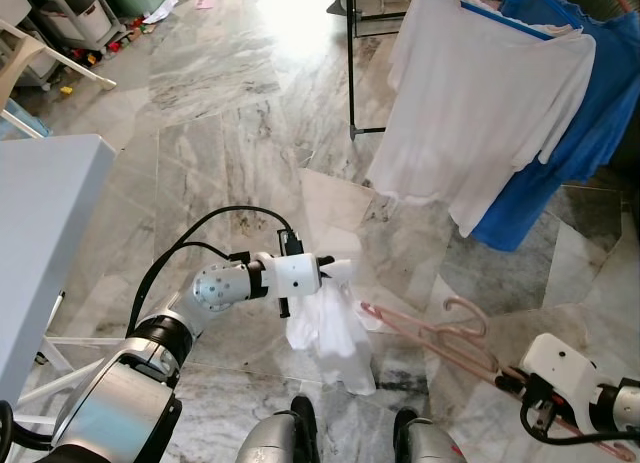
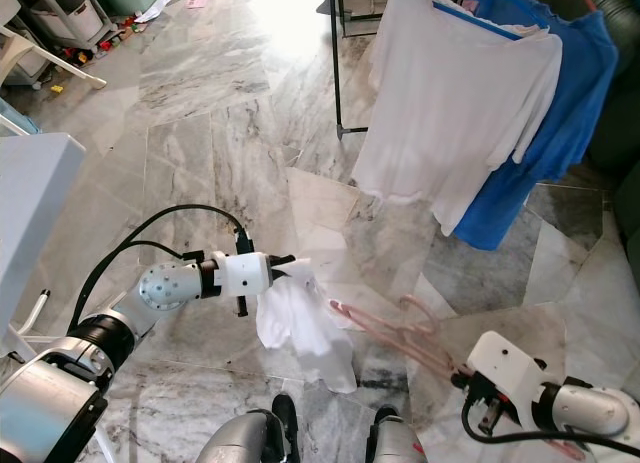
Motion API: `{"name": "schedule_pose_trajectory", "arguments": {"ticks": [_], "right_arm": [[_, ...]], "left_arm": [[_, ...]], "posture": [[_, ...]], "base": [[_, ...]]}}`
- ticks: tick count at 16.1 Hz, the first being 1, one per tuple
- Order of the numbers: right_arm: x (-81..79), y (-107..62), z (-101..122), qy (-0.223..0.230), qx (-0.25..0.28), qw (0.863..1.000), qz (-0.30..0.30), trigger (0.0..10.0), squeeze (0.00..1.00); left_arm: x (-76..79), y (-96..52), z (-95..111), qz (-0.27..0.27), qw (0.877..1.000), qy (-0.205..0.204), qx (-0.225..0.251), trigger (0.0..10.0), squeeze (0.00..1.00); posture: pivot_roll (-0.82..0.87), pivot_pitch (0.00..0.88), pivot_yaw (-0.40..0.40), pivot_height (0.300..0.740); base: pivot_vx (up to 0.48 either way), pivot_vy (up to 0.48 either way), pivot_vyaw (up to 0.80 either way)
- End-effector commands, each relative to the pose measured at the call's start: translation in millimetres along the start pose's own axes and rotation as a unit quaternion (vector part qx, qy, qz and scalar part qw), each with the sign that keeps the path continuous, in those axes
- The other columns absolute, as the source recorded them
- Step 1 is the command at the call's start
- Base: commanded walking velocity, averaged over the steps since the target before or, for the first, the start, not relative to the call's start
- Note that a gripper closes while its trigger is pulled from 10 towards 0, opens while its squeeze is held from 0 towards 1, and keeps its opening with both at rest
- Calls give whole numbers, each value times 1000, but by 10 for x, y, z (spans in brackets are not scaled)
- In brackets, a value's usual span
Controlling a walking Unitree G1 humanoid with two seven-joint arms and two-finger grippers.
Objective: Hang hanger
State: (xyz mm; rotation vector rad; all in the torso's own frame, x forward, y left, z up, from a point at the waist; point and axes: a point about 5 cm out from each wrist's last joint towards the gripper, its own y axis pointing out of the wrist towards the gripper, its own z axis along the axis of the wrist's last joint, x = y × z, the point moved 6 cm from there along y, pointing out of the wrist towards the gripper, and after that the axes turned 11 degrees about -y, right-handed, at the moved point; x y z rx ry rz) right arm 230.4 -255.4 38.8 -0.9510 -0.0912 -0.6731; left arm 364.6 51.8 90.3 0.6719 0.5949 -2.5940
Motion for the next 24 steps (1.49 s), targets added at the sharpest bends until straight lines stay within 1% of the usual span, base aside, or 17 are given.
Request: {"name": "schedule_pose_trajectory", "arguments": {"ticks": [1,2,4,7,10,15,17,18,24], "right_arm": [[-89,3,-4,-7,-4,1000,21,10000,0],[-124,4,-21,-8,-7,999,30,10000,0],[-142,7,-14,-8,-7,999,32,10000,0],[-129,24,10,-8,-5,1000,26,10000,0],[-80,37,15,-18,-7,1000,19,10000,0],[-29,37,41,-24,-6,1000,14,10000,0],[-12,49,62,-28,-4,1000,13,10000,0],[4,38,75,-33,-4,999,13,10000,0],[85,12,139,-44,1,999,7,10000,0]], "left_arm": [[-27,-49,-56,5,1000,-3,-11,10000,0],[-22,-46,-54,3,1000,-1,-11,10000,0],[-20,-50,-61,3,1000,-1,-12,10000,0],[1,-50,-36,-4,1000,-2,-4,10000,0],[37,-41,55,-24,1000,1,19,10000,0],[67,-43,104,-38,999,-2,33,10000,0],[112,-37,117,-49,998,-3,38,10000,0],[156,-43,98,-56,998,-5,37,10000,0],[228,-65,-28,-58,998,-18,14,10000,0]], "posture": [[-133,265,174,740],[-132,265,174,740],[-129,267,177,740],[-126,269,180,740],[-122,273,184,740],[-121,268,183,740],[-120,265,184,740],[-119,262,183,740],[-122,256,182,740]], "base": [[0,0,0],[0,0,0],[0,0,0],[0,0,0],[0,0,0],[0,0,0],[0,0,0],[0,0,0],[0,0,0]]}}
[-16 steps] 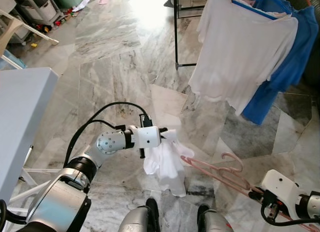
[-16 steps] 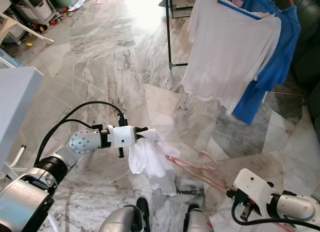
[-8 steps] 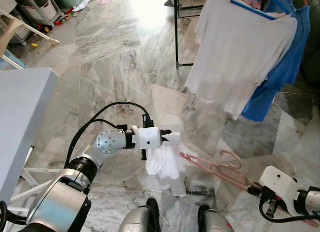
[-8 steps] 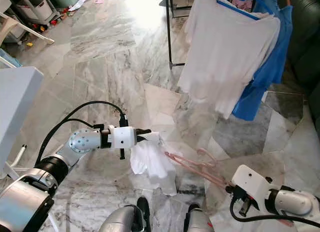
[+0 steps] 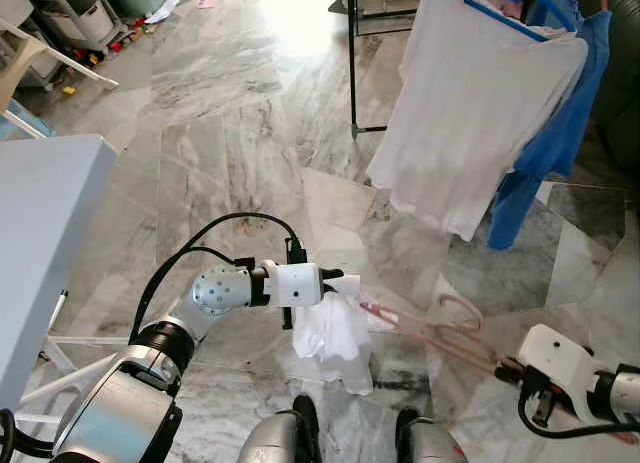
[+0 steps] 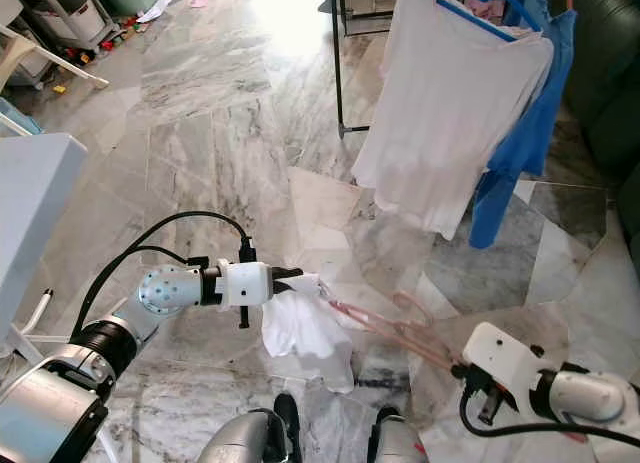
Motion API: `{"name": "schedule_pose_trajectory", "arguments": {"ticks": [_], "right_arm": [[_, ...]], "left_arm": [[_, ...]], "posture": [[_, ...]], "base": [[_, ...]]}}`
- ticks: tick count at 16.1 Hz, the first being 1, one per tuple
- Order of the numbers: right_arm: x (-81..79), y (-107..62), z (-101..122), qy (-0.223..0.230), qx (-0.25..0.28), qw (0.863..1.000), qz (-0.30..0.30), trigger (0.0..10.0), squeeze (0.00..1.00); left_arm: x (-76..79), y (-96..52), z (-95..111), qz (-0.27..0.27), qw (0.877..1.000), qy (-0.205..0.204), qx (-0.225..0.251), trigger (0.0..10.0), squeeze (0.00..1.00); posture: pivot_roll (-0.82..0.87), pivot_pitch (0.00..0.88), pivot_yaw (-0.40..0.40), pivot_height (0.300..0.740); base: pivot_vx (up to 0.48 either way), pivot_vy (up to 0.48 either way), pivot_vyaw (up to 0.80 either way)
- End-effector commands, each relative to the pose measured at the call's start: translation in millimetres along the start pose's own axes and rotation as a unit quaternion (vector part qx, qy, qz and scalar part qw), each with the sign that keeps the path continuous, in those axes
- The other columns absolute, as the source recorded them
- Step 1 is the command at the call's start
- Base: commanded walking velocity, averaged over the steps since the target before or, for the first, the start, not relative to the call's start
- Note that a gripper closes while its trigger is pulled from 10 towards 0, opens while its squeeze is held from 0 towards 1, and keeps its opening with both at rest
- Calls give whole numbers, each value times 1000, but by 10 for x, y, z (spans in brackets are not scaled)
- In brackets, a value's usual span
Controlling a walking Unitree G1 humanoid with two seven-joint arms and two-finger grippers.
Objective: Hang hanger
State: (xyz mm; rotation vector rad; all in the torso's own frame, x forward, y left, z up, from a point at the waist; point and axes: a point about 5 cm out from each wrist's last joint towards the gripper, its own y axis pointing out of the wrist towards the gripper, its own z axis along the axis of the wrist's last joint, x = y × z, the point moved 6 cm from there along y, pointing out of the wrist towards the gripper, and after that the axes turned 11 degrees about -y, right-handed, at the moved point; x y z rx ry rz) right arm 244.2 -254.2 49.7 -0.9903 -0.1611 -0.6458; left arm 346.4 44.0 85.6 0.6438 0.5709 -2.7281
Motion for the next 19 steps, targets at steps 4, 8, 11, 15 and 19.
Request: {"name": "schedule_pose_trajectory", "arguments": {"ticks": [4,8,11,15,19], "right_arm": [[19,72,151,-15,28,999,-6,10000,0],[96,38,558,22,120,992,-16,10000,0],[133,115,887,52,196,978,-55,10000,0],[69,414,793,65,152,971,-175,10000,0],[146,416,602,30,110,966,-232,10000,0]], "left_arm": [[92,-40,-67,-15,1000,-9,-6,10000,0],[60,-53,-208,12,999,-13,-42,10000,0],[-288,-53,-248,146,986,-62,-50,10000,0],[-616,-86,-259,281,944,-170,-30,10000,0],[-593,-21,-151,231,963,-139,-25,10000,0]], "posture": [[-117,254,184,740],[-114,253,183,740],[-119,248,179,740],[-120,264,179,740],[-117,311,207,740]], "base": [[0,0,0],[0,0,0],[0,0,0],[0,0,0],[0,0,0]]}}
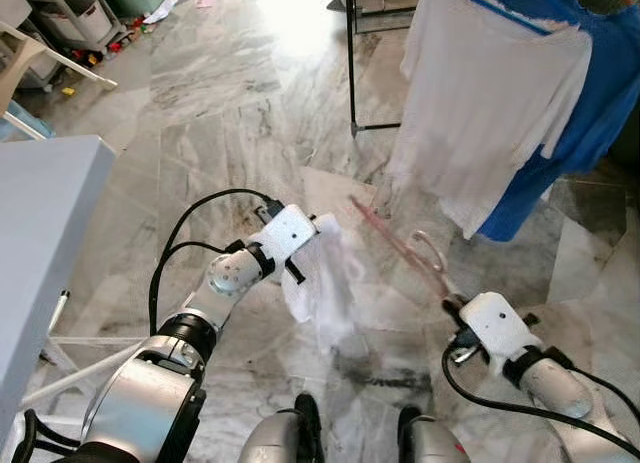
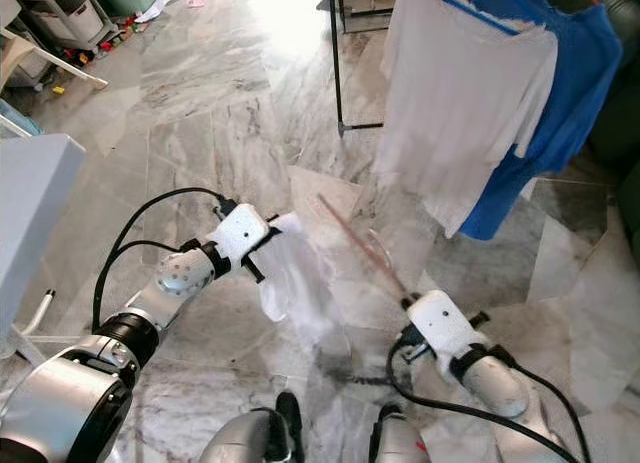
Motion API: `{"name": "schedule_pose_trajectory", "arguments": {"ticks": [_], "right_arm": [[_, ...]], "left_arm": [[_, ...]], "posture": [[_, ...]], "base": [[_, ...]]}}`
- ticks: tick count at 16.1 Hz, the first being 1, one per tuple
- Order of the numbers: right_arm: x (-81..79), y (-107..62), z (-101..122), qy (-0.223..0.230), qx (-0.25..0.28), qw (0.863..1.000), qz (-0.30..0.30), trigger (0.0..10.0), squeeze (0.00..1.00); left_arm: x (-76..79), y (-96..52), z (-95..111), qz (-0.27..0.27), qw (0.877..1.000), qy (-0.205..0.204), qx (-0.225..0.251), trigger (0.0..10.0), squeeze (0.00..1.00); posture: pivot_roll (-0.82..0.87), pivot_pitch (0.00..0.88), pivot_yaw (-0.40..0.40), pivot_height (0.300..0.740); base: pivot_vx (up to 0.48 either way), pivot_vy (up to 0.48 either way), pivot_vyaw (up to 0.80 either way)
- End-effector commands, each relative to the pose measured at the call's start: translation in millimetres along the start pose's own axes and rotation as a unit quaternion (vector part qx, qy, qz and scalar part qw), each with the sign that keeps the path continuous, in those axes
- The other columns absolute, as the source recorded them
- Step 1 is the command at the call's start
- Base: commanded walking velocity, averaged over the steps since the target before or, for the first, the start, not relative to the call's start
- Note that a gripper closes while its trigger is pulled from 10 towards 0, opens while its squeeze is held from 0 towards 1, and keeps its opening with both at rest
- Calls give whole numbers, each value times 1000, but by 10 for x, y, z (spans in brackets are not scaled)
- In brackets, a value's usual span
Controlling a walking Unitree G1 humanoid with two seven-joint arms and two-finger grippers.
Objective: Hang hanger
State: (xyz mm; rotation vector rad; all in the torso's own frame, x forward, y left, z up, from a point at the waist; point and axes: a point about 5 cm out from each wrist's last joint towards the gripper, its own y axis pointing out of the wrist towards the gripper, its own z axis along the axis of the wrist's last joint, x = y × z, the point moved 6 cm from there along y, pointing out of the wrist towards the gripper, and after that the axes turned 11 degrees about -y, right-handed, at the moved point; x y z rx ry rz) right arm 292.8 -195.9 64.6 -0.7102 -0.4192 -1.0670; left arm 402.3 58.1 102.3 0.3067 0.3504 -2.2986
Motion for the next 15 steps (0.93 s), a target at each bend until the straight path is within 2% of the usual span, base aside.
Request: {"name": "schedule_pose_trajectory", "arguments": {"ticks": [1,5,8,12,15], "right_arm": [[-23,-79,-116,-1,-14,1000,12,10000,0],[-190,-274,-236,-45,-16,992,121,10000,0],[-219,-350,-210,-37,-11,985,170,10000,0],[-172,-386,-204,-29,-11,982,186,10000,0],[-135,-315,-219,-30,-14,984,173,10000,0]], "left_arm": [[3,-57,-41,-31,999,35,-14,10000,0],[59,-117,-118,-77,994,72,-36,10000,0],[79,-116,-94,-86,992,88,-31,10000,0],[90,-127,-78,-95,991,91,-26,10000,0],[132,-114,-15,-107,990,90,-10,10000,0]], "posture": [[-116,322,213,740],[-119,338,218,740],[-117,336,215,740],[-118,331,215,740],[-120,323,208,740]], "base": [[0,0,0],[0,0,0],[0,0,0],[0,0,0],[0,0,0]]}}
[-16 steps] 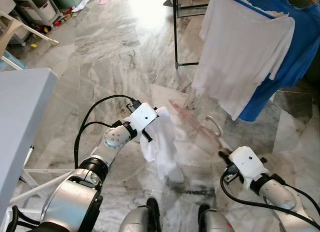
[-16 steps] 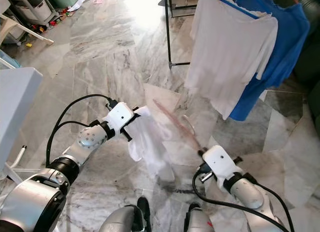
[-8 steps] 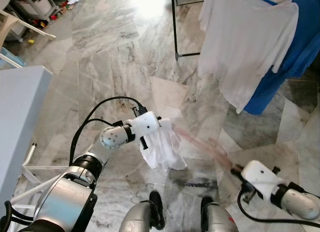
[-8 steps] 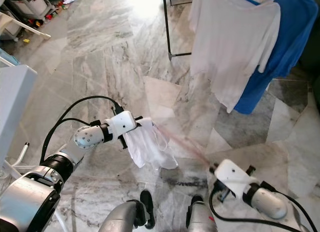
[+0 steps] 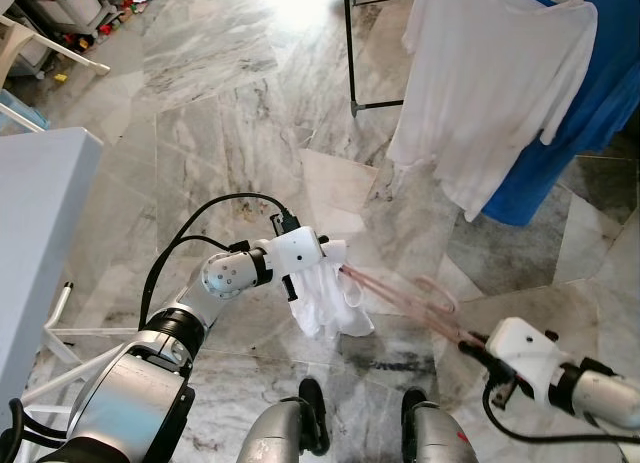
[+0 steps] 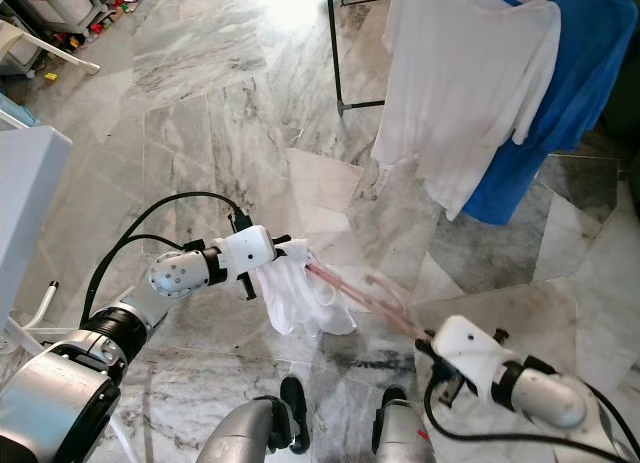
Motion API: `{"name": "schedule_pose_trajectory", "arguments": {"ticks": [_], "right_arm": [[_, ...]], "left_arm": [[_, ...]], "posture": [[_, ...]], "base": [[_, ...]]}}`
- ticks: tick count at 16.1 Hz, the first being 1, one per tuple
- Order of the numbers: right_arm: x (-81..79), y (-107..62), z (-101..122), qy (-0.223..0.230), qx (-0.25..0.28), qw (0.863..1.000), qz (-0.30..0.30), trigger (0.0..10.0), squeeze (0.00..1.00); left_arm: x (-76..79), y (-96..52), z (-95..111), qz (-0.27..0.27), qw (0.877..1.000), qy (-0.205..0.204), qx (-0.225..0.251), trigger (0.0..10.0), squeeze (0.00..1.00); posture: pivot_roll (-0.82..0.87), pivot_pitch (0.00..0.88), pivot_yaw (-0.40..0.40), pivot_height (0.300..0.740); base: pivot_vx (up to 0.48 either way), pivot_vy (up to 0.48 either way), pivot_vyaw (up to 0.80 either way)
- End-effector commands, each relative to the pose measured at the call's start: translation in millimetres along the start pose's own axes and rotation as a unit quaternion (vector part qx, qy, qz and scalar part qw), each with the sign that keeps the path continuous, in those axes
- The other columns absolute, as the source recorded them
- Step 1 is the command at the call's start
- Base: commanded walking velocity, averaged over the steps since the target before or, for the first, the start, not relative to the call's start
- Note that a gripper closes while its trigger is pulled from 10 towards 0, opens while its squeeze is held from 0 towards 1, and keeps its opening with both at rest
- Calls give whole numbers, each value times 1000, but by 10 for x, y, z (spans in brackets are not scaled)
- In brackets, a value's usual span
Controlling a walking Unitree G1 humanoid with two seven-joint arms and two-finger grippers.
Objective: Hang hanger
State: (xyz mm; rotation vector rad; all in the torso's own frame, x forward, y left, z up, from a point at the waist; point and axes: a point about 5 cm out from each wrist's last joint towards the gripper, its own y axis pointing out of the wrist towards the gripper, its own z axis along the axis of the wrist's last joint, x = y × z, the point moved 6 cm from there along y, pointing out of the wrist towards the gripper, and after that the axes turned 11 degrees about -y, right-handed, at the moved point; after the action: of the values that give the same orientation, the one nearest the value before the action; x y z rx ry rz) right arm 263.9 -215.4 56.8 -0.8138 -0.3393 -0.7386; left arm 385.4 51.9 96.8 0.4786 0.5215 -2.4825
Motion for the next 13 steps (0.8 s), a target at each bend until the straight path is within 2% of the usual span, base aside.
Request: {"name": "schedule_pose_trajectory", "arguments": {"ticks": [1,5,7,11,13], "right_arm": [[-76,26,-21,10,0,1000,6,10000,0],[-95,190,-80,31,-3,1000,7,10000,0],[-141,276,-152,49,-8,999,23,10000,0],[-129,275,-332,52,-31,997,49,10000,0],[-101,263,-451,66,-47,995,55,10000,0]], "left_arm": [[-24,-42,9,-2,1000,3,7,10000,0],[-22,-28,172,-6,999,-7,53,10000,0],[-61,-18,324,1,995,-22,92,10000,0],[-123,-6,522,19,989,-31,141,10000,0],[-100,-18,557,15,988,-31,153,10000,0]], "posture": [[-121,320,206,740],[-125,295,173,740],[-123,275,135,740],[-120,254,84,740],[-122,246,56,740]], "base": [[0,0,0],[0,0,0],[0,0,0],[0,0,0],[0,0,0]]}}
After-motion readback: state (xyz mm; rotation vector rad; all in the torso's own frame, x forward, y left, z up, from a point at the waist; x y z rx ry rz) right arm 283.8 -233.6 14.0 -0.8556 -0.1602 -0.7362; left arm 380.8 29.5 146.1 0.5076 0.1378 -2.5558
